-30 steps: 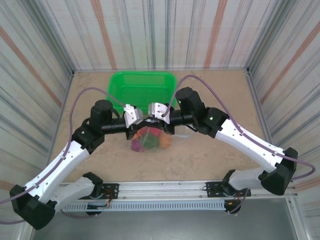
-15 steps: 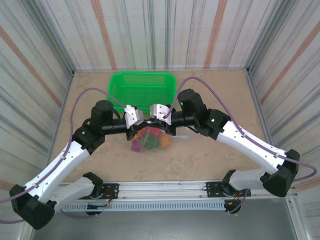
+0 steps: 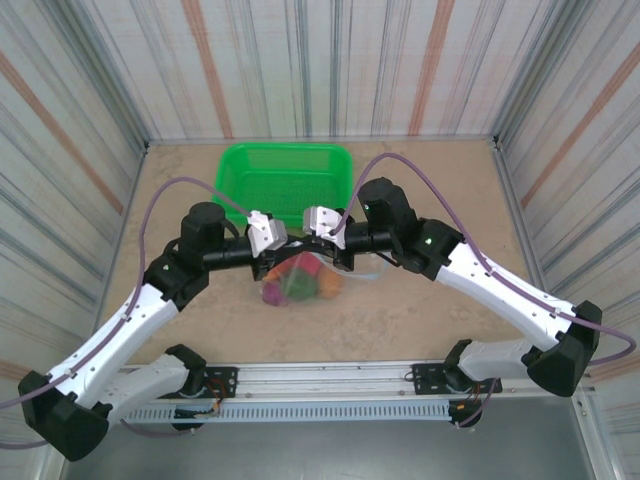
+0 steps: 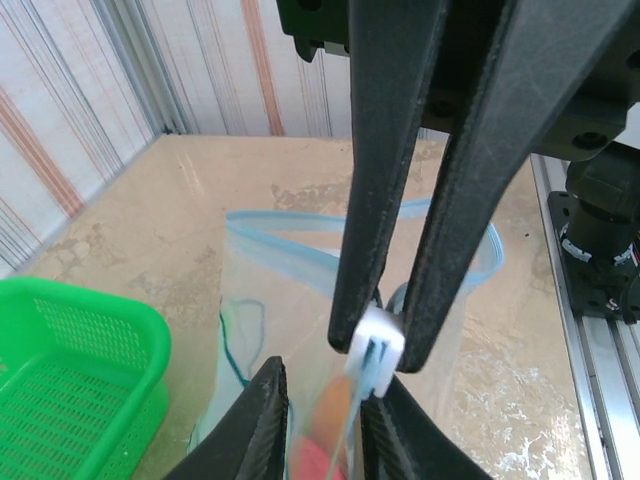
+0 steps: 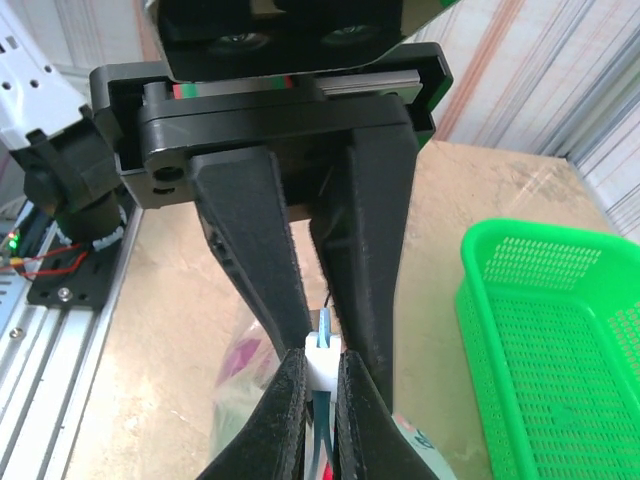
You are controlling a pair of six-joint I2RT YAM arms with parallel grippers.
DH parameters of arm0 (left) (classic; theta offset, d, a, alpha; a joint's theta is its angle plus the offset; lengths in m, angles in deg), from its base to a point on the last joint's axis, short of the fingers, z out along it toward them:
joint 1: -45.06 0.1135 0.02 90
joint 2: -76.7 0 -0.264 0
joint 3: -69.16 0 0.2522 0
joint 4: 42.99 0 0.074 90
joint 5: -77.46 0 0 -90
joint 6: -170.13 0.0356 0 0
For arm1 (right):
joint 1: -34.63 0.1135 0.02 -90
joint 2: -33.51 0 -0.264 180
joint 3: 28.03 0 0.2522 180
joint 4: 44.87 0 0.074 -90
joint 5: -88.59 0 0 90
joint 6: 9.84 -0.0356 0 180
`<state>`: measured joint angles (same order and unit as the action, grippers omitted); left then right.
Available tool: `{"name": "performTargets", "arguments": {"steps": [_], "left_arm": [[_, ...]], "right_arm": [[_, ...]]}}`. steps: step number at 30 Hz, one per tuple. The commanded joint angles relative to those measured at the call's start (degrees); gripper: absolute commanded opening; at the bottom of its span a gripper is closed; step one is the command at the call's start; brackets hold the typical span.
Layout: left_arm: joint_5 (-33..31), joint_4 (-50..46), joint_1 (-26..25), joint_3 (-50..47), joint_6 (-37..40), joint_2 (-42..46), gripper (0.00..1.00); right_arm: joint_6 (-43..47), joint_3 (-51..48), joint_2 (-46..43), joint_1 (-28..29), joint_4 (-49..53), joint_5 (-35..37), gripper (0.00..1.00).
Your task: Place the food in the zip-top bag and seal the zipper
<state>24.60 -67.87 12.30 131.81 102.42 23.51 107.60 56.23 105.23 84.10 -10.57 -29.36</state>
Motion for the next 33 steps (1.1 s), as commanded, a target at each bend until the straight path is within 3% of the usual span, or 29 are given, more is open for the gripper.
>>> {"name": "performTargets", "arguments": {"steps": [1, 5, 12, 16, 22, 28, 33], "left_arm": [[-0.83, 3.03, -0.25, -1.15, 0.33, 2.62, 0.23], [1.28, 3.21, -0.26, -1.05, 0.74, 2.41, 0.00], [1.63, 2.61, -0.21, -0.75, 0.92, 2.42, 0.00], [-8.74, 4.59, -0.47, -2.21, -4.97, 3.46, 0.00], [-21.97, 11.98, -0.14, -10.67, -19.24, 12.90, 0.00], [-26.22, 8.38, 0.91, -12.61, -19.29, 18.72, 0.00], [-38.34, 6.60, 0.96, -16.24, -23.30, 25.16, 0.00]], "right_arm": [[-0.63, -0.71, -1.75, -0.24, 0.33, -0.69, 0.00], [-1.24, -0.96, -1.69, -0.25, -0.29, -1.06, 0.00], [-1.34, -1.98, -1.16, -0.25, -0.57, 0.62, 0.00], [-0.72, -2.56, -1.24, -0.33, 1.31, 4.96, 0.00], [-2.51, -6.65, -3.47, -0.55, 0.28, 10.85, 0.00], [-2.57, -8.95, -5.62, -1.01, 1.62, 13.75, 0.00], [-3.71, -11.27, -8.52, -1.98, 2.23, 17.35, 0.00]]}}
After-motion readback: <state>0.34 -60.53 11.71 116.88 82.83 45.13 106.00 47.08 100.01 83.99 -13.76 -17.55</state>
